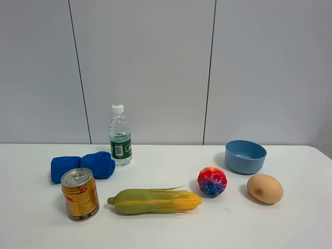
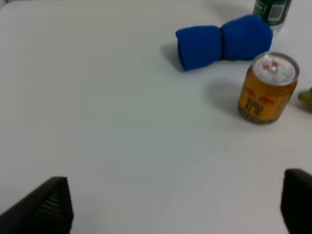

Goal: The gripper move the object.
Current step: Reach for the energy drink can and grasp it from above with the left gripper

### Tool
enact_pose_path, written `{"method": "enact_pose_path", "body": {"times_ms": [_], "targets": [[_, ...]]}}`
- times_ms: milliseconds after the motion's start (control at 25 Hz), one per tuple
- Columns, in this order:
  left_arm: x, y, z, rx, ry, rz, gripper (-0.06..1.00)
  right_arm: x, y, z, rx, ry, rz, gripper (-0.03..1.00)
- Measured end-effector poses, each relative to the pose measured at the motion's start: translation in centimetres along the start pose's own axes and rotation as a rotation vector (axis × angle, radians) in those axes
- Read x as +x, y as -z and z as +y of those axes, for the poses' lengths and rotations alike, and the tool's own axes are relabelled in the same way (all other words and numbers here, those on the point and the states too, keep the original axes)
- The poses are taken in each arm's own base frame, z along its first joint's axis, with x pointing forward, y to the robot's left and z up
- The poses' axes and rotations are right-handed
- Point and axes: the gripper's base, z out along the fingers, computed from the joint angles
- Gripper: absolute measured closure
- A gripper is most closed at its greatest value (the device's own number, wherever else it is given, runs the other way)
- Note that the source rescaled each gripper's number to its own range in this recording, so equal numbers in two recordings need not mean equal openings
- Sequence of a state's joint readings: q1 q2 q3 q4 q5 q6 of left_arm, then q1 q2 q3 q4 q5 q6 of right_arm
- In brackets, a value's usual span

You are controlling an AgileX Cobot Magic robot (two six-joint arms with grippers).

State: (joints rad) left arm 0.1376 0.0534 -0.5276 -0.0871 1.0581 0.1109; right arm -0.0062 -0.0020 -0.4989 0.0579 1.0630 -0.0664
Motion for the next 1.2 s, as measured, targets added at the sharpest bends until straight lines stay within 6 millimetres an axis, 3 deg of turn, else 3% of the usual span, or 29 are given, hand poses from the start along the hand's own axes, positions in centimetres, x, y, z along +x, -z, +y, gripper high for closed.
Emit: {"method": "enact_pose_path", "body": {"times_ms": [40,280,520,720,920,1200], "targets": [[-0.7,-0.1,0.1,0.001,-0.017,0.017,-0.03,0.0,0.0,0.0,0.0,0.0,0.0,-0.03],[-5.4,-1.4,0.2,0.033,-0.08,0.057,-0.05,0.0,0.0,0.0,0.0,0.0,0.0,-0.03],[-8.7,-6.9,-0.3,0.17,-0.039,0.123,-0.04,0.0,0.0,0.0,0.0,0.0,0.0,-0.03],[-9.5,-12.0,-0.5,0.248,-0.02,0.2,-0.05,0.0,0.0,0.0,0.0,0.0,0.0,-0.03],[-8.9,-16.7,-0.7,0.326,0.003,0.315,-0.05,0.0,0.0,0.0,0.0,0.0,0.0,-0.03],[-8.1,-19.2,-2.5,0.39,-0.103,0.367,-0.05,0.0,0.0,0.0,0.0,0.0,0.0,-0.03]]}}
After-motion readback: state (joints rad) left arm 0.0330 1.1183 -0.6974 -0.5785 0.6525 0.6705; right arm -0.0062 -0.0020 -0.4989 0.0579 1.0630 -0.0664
